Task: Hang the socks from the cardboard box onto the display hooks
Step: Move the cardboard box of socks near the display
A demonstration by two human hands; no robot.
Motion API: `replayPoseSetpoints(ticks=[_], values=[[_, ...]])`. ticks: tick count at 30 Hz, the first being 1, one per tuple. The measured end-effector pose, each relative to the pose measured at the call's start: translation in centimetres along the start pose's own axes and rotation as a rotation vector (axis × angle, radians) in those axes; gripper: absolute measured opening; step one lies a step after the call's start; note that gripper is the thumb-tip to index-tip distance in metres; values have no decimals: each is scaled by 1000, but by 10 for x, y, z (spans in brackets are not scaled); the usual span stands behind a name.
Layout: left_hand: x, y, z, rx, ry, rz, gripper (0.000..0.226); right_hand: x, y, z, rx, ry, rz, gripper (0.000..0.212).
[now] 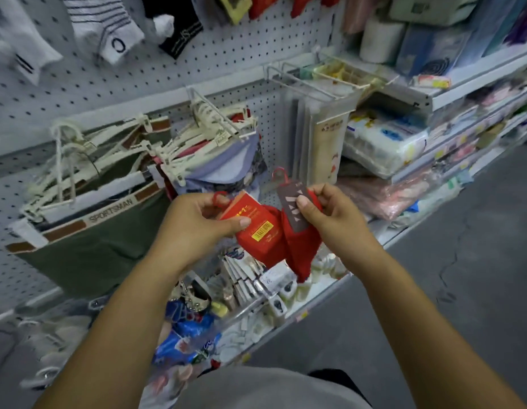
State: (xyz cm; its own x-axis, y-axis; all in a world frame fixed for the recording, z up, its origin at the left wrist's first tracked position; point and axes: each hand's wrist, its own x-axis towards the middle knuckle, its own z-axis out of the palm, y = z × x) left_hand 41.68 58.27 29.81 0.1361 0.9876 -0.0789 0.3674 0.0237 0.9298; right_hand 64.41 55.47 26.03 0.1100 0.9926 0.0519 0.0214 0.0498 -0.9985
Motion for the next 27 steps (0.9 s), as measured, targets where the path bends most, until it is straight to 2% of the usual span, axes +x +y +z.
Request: replayPoseSetpoints(ticks=[4,8,12,15,19,21,25,26,27], values=[[4,8,-17,-244,9,23,6,20,-17,24,116,-79,8,16],[8,12,-28,-591,105,-17,26,38,-32,46,200,-159,8,8],[10,17,-41,-735,230,8,33,51,-52,60,265,-230,3,12],[14,24,-53,-745,301,60,29,60,-68,68,318,-285,11,20],[25,41,-59,-739,363,159,41,66,-86,88,447,-387,68,33],[31,48,-61,-718,440,214,33,69,-93,101,476,-399,77,37],[46,49,-63,-516,646,203,10,78,-104,118,456,-384,38,33],[49,51,-62,-458,672,195,9,79,-106,122,430,-372,28,31],[51,52,-59,-438,686,187,19,79,-107,126,406,-352,21,32]])
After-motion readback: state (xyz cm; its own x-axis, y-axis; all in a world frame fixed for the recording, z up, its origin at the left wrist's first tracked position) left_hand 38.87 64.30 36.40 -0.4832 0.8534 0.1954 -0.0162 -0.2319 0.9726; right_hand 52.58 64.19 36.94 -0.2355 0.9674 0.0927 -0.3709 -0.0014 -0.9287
